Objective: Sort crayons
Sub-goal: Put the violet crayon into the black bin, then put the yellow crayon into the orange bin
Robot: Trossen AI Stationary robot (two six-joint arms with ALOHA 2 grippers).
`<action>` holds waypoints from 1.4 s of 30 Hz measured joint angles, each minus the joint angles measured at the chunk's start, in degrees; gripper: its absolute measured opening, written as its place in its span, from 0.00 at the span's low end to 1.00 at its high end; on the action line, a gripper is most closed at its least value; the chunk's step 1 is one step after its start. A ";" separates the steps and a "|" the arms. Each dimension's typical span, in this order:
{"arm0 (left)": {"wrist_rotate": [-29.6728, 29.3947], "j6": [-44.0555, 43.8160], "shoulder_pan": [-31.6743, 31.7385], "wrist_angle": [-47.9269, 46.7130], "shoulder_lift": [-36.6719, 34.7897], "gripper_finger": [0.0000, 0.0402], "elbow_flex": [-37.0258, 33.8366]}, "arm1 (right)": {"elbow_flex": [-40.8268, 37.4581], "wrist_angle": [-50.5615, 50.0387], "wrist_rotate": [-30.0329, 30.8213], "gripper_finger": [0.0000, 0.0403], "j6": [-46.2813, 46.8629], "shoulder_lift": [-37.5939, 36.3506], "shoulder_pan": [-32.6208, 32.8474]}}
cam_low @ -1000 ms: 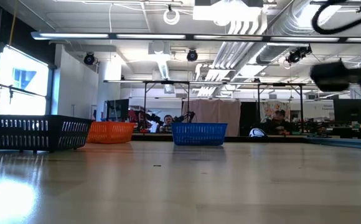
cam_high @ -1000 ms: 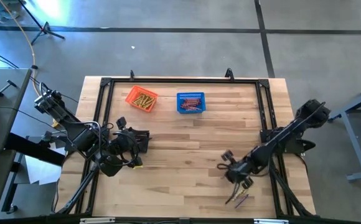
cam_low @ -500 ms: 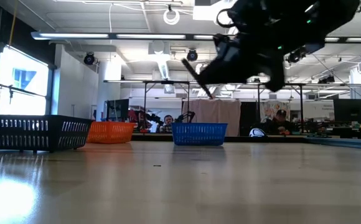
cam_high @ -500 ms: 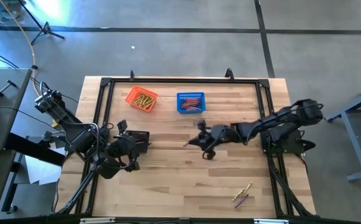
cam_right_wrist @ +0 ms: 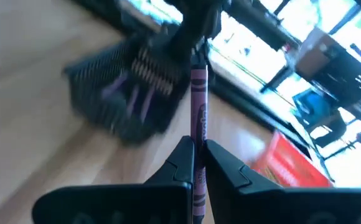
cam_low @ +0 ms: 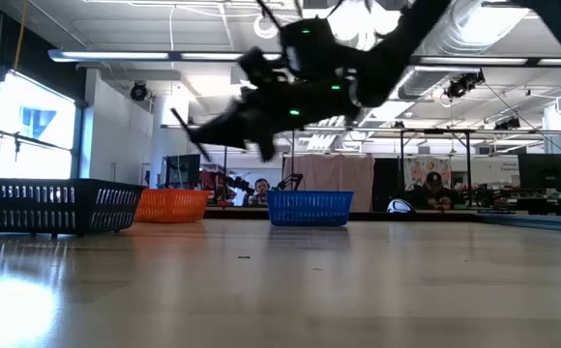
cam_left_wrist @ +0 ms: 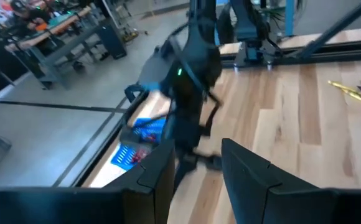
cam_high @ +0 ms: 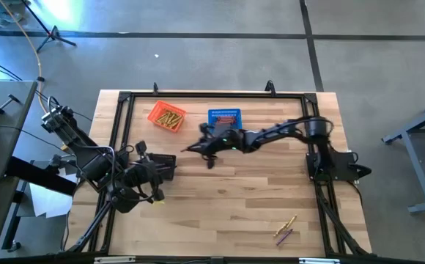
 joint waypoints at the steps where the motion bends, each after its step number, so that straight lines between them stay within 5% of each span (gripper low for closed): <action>1: -0.62 0.03 0.00 -0.01 -0.01 0.29 0.00 | 3.09 -0.16 -1.29 0.02 0.89 2.01 -0.09; 9: -4.74 0.03 0.00 0.47 -0.04 0.29 0.00 | 25.30 -0.70 -10.91 0.02 9.10 15.55 1.58; 15: -6.64 0.02 0.00 0.58 -0.50 0.29 0.00 | 34.84 -0.95 -14.17 0.02 11.31 21.85 3.25; 24: -6.69 0.01 0.00 0.89 -0.48 0.29 0.02 | 36.21 -2.42 -14.21 0.04 20.14 23.62 3.53; 35: -6.50 -0.03 0.00 3.07 -0.48 0.29 0.02 | 36.18 -4.78 -14.70 0.28 36.63 23.02 3.43; 42: -6.23 -0.03 -0.94 3.33 -0.48 0.29 0.02 | 36.18 -33.02 -14.70 0.29 33.57 15.63 0.43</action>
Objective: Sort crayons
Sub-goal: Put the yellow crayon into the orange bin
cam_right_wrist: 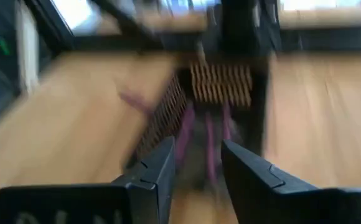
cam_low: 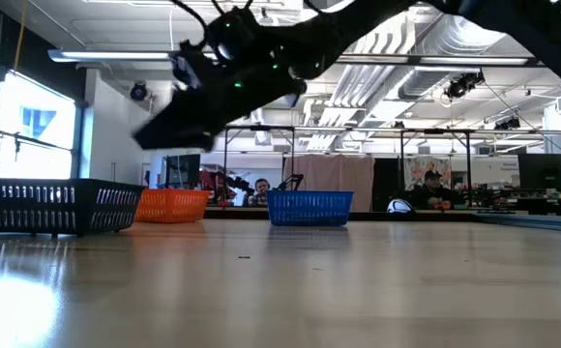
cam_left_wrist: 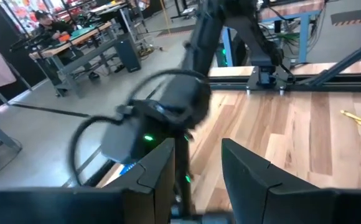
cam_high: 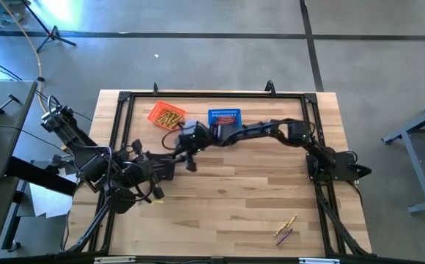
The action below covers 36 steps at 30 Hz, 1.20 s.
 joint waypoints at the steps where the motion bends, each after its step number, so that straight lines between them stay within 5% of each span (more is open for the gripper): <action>1: 0.00 0.00 -0.27 -0.01 0.01 0.29 -0.01 | -0.03 -4.76 -0.04 0.28 -1.28 -1.21 -0.46; 11: 0.02 -2.01 -2.54 -0.02 0.02 0.29 0.00 | -0.04 -42.62 -3.72 0.26 -11.65 -11.05 -3.84; 17: 0.04 -2.08 -3.81 -0.07 0.02 0.29 -0.01 | -3.95 -60.44 -3.19 0.26 -10.38 -14.60 -4.72; 26: 0.04 -1.11 -4.31 -0.55 0.02 0.29 -0.02 | -36.33 -50.77 -1.51 0.26 5.46 -30.56 2.23; 36: -0.48 1.44 -3.17 -0.49 0.04 0.29 -0.02 | -61.05 -37.49 3.16 0.26 8.51 -46.29 26.01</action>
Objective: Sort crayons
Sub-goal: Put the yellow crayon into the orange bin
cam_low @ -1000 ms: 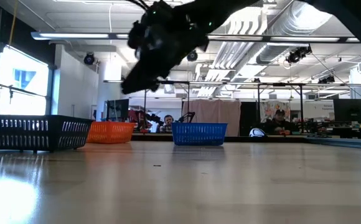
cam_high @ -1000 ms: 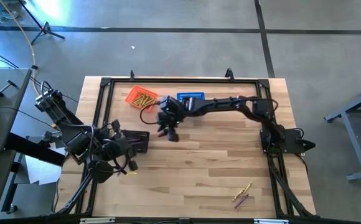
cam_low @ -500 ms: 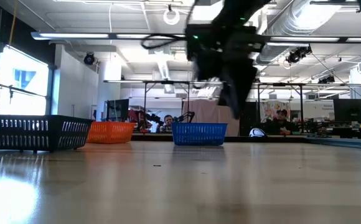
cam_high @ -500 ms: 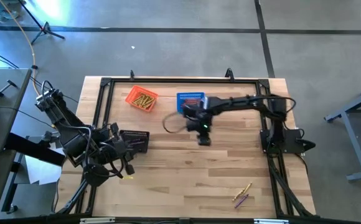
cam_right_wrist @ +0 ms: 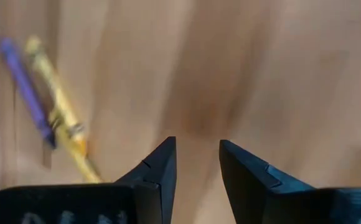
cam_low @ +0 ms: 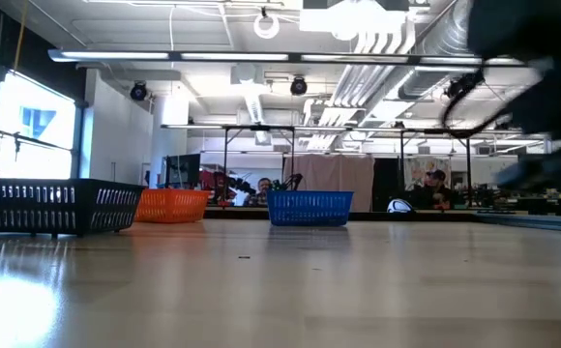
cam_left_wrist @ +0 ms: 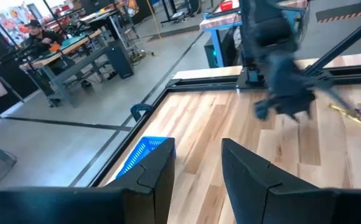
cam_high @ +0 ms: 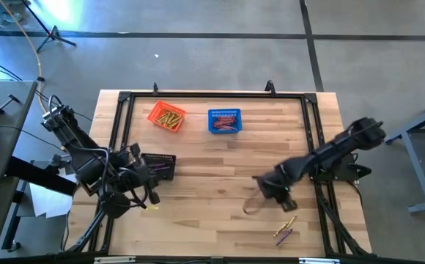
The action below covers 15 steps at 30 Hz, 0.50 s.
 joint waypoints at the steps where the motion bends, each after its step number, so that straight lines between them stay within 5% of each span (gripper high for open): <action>1: 0.00 0.00 0.19 0.11 0.00 0.29 0.00 | -1.20 1.40 0.04 0.26 0.66 -0.49 2.79; 8: -0.01 -0.49 0.88 0.82 0.00 0.29 0.00 | -3.01 12.77 5.71 0.26 -1.08 -0.69 18.23; 15: 0.04 -0.46 0.88 3.06 0.00 0.29 0.00 | -2.97 21.09 12.24 0.26 1.51 -0.69 24.04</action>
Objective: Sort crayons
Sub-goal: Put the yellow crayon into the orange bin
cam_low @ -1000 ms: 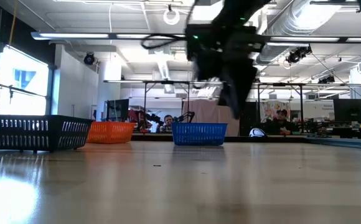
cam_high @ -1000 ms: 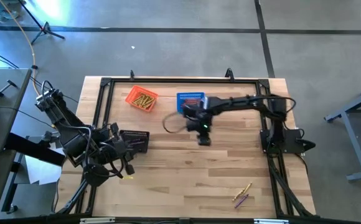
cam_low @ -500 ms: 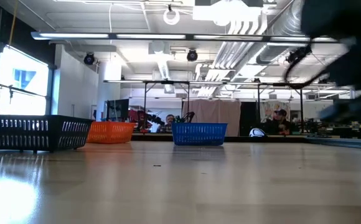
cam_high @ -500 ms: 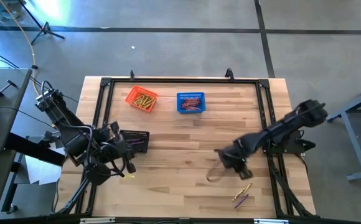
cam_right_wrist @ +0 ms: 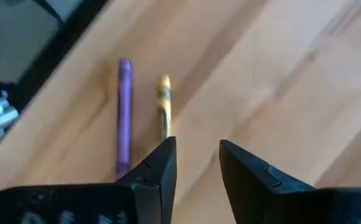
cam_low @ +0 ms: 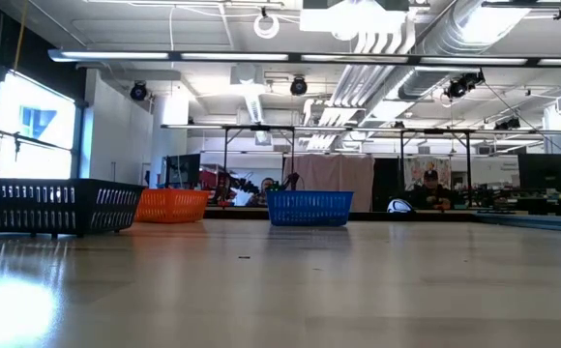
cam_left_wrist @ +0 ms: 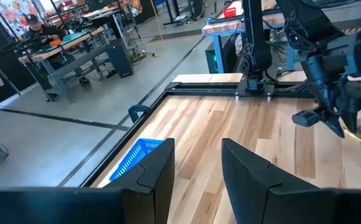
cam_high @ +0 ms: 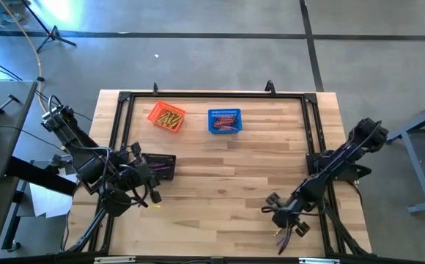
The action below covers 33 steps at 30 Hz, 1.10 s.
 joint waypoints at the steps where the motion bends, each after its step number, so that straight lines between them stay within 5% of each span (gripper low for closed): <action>1: 0.13 0.00 0.00 0.23 0.00 0.29 0.00 | 0.00 1.10 0.59 0.26 0.33 0.00 0.44; 26: 0.59 -0.07 -0.07 0.52 0.00 0.29 0.00 | 0.11 12.75 -0.97 0.26 2.21 7.58 2.61; 33: 0.57 -0.10 -0.09 0.58 0.02 0.29 0.00 | 0.31 12.02 2.87 0.20 2.22 8.49 2.72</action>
